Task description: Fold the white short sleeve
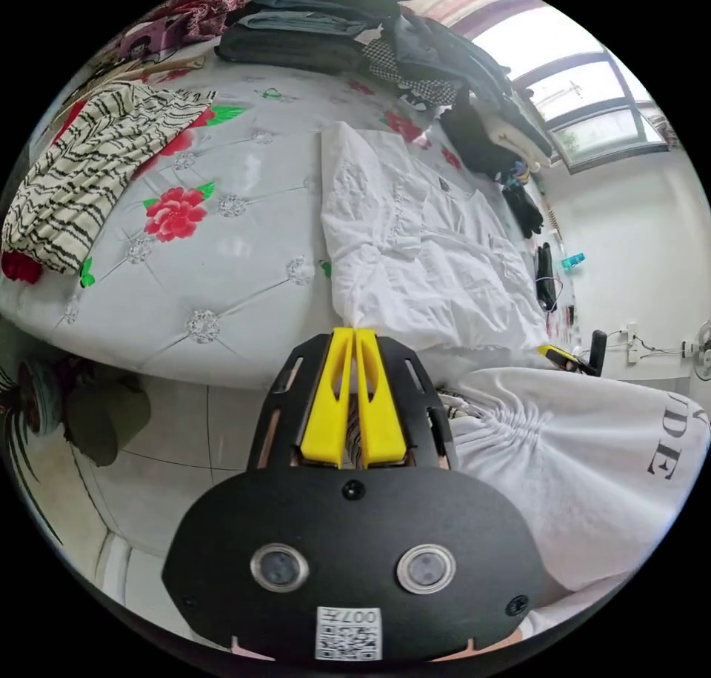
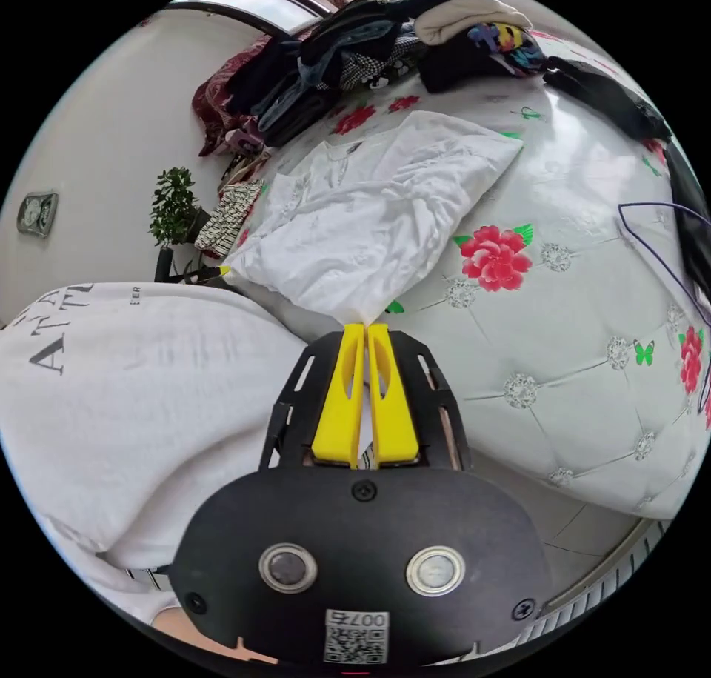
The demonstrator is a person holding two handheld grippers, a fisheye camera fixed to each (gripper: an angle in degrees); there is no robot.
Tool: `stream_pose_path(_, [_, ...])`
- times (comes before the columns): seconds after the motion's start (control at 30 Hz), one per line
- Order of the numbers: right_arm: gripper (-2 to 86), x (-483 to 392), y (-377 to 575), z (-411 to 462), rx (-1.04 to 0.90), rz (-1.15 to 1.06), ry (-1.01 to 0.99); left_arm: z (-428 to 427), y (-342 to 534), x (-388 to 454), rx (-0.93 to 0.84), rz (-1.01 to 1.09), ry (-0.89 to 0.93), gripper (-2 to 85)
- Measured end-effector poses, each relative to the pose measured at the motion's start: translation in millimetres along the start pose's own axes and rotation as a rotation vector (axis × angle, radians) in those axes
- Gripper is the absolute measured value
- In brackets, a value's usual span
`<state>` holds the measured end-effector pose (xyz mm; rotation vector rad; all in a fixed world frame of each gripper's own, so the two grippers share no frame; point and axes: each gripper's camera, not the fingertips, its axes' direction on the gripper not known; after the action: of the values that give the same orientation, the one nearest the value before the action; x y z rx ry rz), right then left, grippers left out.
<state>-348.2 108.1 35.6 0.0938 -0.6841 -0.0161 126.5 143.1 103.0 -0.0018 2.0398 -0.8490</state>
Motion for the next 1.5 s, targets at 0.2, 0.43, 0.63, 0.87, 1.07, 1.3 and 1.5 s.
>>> stream_pose_path(0.2, [-0.2,10,10,-73,0.164,0.017,-0.318,-65,1,-7,0.116,0.003,0.333,-0.9])
stream_pose_path(0.43, [0.2,38,-79,-94,0.412,0.087,-0.408,-48,-117,-6,0.189,-0.081,0.384,-0.4])
stream_pose_path(0.63, [3.5,74,-164,-39,0.384,0.361,0.011,13,-201,4,0.204,-0.203,0.203,7.9])
stream_pose_path(0.87, [6.2,36,-120,-31,0.473,0.282,0.263,-26,-151,23,0.308,-0.169,-0.049,8.6])
stream_pose_path(1.07, [8.1,76,-111,20,0.249,0.452,0.366,45,-143,29,0.069,-0.071,-0.338,2.5])
stream_pose_path(1.3, [9.3,79,-61,-35,0.429,0.529,0.216,-6,-124,10,0.195,-0.098,-0.103,6.1])
stream_pose_path(1.5, [9.9,120,-23,-10,0.486,0.703,-0.130,-13,-57,23,0.272,-0.037,0.096,12.2])
